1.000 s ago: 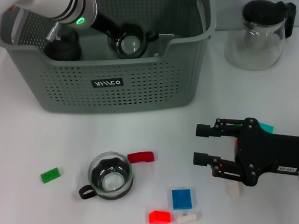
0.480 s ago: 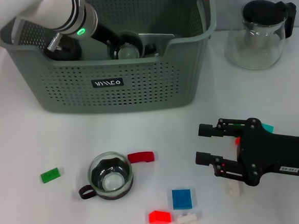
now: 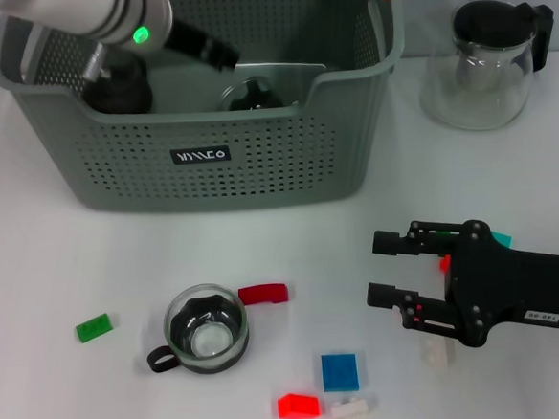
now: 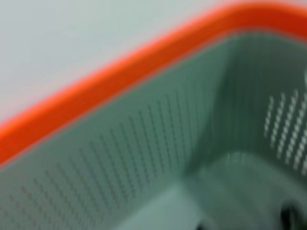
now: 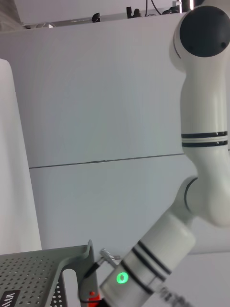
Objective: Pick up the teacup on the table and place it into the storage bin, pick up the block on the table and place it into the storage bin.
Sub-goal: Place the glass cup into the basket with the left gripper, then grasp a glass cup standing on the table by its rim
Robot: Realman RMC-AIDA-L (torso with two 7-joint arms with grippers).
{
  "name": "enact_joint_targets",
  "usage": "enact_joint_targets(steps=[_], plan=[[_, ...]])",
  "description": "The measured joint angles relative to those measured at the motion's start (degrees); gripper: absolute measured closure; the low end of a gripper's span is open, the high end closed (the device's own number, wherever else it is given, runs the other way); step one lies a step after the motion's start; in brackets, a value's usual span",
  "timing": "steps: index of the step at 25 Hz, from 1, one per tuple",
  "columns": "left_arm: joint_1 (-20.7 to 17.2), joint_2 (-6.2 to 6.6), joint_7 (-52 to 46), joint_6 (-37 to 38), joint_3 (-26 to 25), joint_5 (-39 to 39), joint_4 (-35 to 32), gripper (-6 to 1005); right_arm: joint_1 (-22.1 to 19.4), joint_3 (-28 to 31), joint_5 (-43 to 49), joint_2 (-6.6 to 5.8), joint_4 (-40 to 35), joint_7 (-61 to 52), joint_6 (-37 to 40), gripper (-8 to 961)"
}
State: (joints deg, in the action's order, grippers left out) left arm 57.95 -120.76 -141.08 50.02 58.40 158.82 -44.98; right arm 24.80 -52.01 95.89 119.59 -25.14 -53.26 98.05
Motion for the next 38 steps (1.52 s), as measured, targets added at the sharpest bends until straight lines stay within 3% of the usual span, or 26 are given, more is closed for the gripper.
enact_joint_targets(steps=[4,8,10,15,18,20,22,27,33,36,38], plan=[[-7.88,-0.48,7.67,4.73,-4.3,-17.52,-11.41,542,-0.03,0.03,0.0,0.02,0.0,0.0,0.13,389],[-13.9,1.93,14.04,14.65,-8.95,-39.86,-14.63,397,-0.02,0.03,0.0,0.03,0.0,-0.06,0.34,389],[-15.33,2.46,16.28,20.21,-12.25,-45.52,-14.48,333,-0.01,0.02,0.0,0.02,0.0,-0.09,0.43,389],[-19.63,2.64,22.59,41.33,-23.63,-52.67,-14.58,334,-0.03,-0.02,0.0,-0.03,0.0,-0.09,0.48,388],[-22.75,3.67,24.34,51.71,-27.1,-51.22,-15.63,335,-0.09,-0.03,0.0,-0.04,0.0,-0.19,0.54,388],[-24.71,4.7,25.06,57.57,-27.43,-45.74,-18.73,335,-0.01,-0.04,0.0,-0.09,0.0,-0.58,0.51,389],[-25.88,4.6,25.94,60.33,-27.15,-39.29,-22.66,336,0.34,-0.15,0.0,-0.14,0.0,-0.95,0.12,389],[-28.77,1.79,28.18,61.01,-22.17,-27.33,-32.34,337,0.72,-0.36,0.0,-0.11,0.0,-1.08,-0.63,390],[-29.68,-2.46,25.7,57.04,-11.01,-13.78,-38.3,338,0.67,-0.37,0.0,-0.09,0.0,-1.08,-0.6,390],[-29.33,-3.64,21.59,53.36,-5.24,-9.98,-39.03,339,0.74,-0.42,0.0,-0.07,0.0,-1.07,-0.61,390],[-29.31,-3.5,17.59,50.58,-0.78,-9.4,-38.94,339,0.73,-0.46,0.0,-0.06,0.0,-1.07,-0.55,389]])
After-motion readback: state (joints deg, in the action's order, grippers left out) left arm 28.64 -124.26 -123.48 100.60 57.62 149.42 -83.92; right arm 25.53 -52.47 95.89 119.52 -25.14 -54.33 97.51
